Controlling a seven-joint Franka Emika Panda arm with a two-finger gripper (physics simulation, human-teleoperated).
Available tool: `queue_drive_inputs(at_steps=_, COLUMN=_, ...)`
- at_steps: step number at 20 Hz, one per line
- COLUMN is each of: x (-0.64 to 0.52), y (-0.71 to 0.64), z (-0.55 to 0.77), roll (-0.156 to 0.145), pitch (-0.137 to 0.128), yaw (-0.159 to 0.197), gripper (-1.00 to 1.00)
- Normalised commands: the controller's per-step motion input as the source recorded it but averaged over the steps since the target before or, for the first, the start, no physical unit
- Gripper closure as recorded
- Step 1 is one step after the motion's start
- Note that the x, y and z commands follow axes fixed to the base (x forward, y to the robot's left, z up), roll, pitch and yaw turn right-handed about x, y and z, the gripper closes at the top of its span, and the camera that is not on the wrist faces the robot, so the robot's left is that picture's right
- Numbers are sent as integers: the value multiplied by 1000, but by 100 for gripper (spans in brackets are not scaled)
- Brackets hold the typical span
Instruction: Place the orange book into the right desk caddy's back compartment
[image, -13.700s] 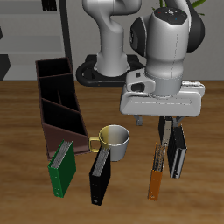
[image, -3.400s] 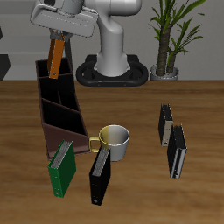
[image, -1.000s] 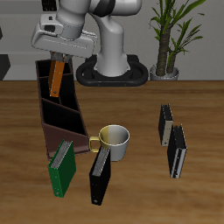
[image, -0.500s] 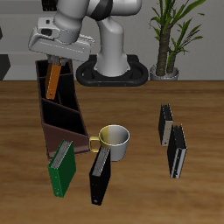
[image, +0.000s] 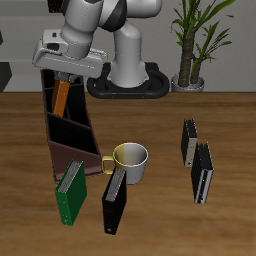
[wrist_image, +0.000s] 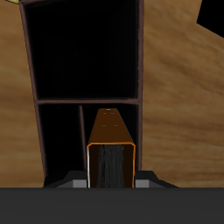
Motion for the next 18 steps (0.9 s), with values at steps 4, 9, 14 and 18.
queue_drive_inputs(at_steps=4, x=31, y=-78, z=-111, roll=-5, pitch=16, yaw=-21, gripper=100)
queue_drive_inputs(at_steps=9, x=33, y=-43, z=-128, roll=-2, pitch=10, yaw=-4, gripper=100)
queue_drive_inputs(at_steps=14, x=76, y=-16, z=-236, roll=0, pitch=22, yaw=-6, gripper=100)
queue_drive_inputs(at_steps=18, x=68, y=-52, z=-191, roll=-9, pitch=26, yaw=-8, gripper=100)
